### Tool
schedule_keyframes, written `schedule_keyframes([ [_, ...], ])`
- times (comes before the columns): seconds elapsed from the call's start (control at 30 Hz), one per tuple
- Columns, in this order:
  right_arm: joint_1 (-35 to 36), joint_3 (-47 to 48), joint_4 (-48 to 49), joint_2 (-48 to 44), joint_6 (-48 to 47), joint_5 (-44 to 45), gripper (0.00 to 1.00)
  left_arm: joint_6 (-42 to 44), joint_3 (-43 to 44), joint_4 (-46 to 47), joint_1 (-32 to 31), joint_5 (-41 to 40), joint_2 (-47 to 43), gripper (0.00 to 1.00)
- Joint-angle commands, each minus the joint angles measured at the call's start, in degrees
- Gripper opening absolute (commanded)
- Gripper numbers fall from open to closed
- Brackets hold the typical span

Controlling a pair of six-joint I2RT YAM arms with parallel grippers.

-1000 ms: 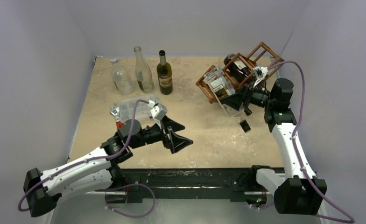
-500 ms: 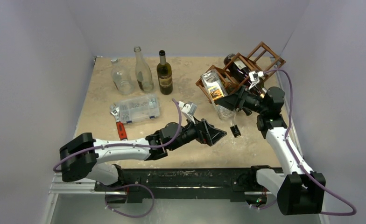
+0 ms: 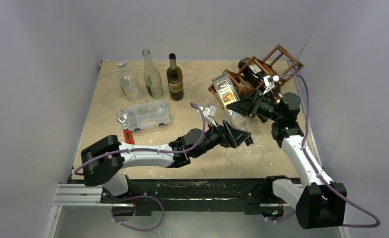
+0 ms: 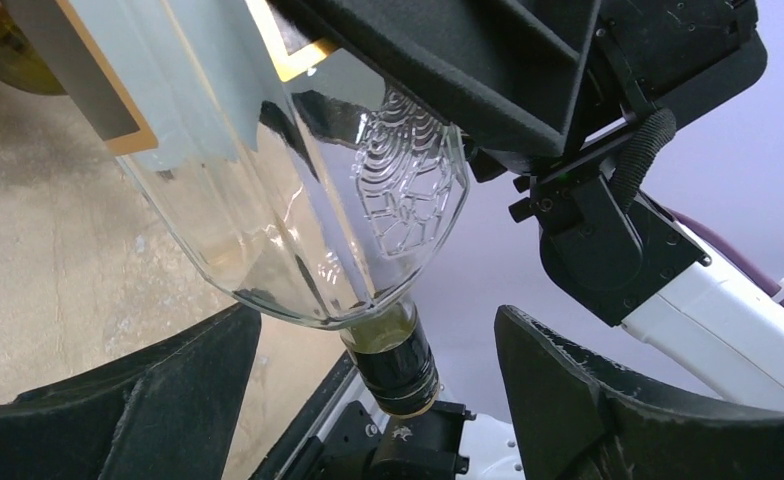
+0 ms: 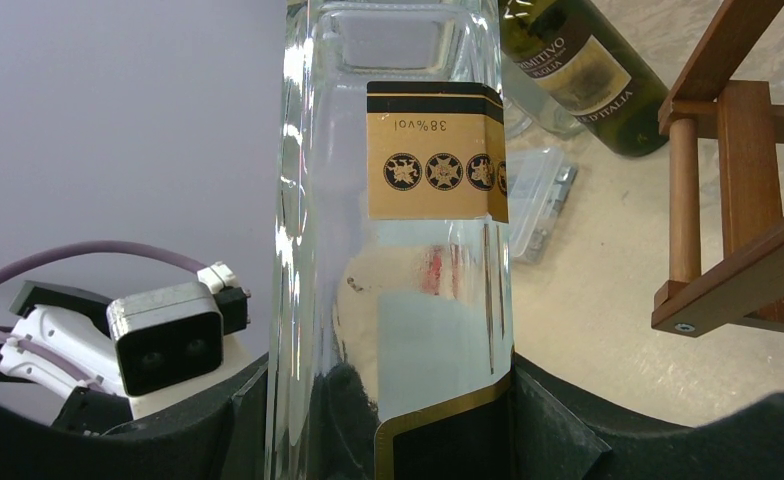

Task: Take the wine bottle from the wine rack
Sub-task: Adjust the wine bottle.

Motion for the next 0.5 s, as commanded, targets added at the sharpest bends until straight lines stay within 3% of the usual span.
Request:
schedule_keyframes([
  [0.0,0.6,0.9,8.7,-2.6,1.8,0.1,0.0,-0.4,1.8,5.6,-0.3,-0.8,0.8,0.85],
  [0.27,1.3,0.9,8.2,-2.9,1.2,-1.3,0.0,5.1,2.8,8.6,-0.1,5.6,4.5,0.79],
  [0.47,1.7,0.7,7.9,-3.2,0.7,-2.7,0.0,6.0,1.8,18.2,0.7,6.9,8.1,0.62],
])
